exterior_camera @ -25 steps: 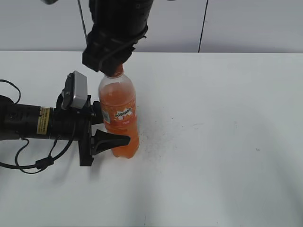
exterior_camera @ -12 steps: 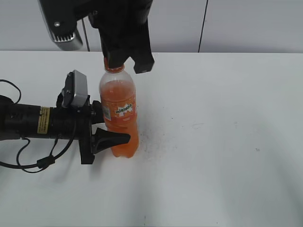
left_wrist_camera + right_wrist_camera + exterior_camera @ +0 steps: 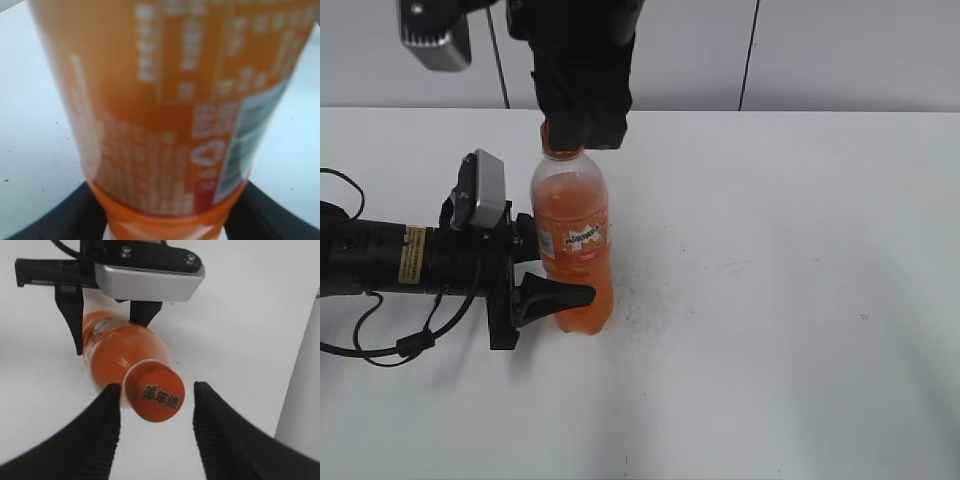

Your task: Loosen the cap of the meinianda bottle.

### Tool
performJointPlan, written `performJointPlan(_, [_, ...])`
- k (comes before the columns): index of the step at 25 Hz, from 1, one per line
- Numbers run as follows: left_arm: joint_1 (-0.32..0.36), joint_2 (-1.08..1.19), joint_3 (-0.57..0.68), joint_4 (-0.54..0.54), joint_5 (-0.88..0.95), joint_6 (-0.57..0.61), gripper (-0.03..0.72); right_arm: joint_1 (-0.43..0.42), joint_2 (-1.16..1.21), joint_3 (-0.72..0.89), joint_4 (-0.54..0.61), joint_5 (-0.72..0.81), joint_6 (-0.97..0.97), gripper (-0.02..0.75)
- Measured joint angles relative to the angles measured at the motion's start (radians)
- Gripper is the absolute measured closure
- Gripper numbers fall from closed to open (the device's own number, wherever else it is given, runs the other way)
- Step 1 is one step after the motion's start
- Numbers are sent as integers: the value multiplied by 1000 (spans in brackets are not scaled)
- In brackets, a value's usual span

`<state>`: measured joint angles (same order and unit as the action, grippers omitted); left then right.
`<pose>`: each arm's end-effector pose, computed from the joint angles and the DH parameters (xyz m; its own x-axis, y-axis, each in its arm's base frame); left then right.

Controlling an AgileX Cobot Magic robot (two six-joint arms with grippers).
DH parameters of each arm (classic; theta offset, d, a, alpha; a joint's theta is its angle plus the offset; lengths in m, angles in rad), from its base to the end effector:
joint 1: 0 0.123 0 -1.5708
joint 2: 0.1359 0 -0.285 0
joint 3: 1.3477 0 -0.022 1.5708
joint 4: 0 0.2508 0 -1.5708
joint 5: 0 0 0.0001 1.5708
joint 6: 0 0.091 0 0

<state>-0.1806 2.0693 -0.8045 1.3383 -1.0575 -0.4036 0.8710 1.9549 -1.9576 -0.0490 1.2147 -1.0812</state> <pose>0.3003 -0.1332 0.0950 -0.0772 0.3688 -0.9263 0.9735 0.2284 0.0098 0.2792 0.3252 0.3327 0.4047 -0.9004 -0.1596 -0.8593 -0.3147 -0.4033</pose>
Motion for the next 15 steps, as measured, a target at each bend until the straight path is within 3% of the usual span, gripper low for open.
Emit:
performJointPlan(3, [0,0,0,0,-1,3,284,0,-20,-12,3,2,232,310])
performJointPlan(9, [0,0,0,0,-1,3,284,0,-26,-38,-32,2,1081,283])
performJointPlan(15, [0,0,0,0,-1,3,284,0,-15,-44,17,2,1249,283])
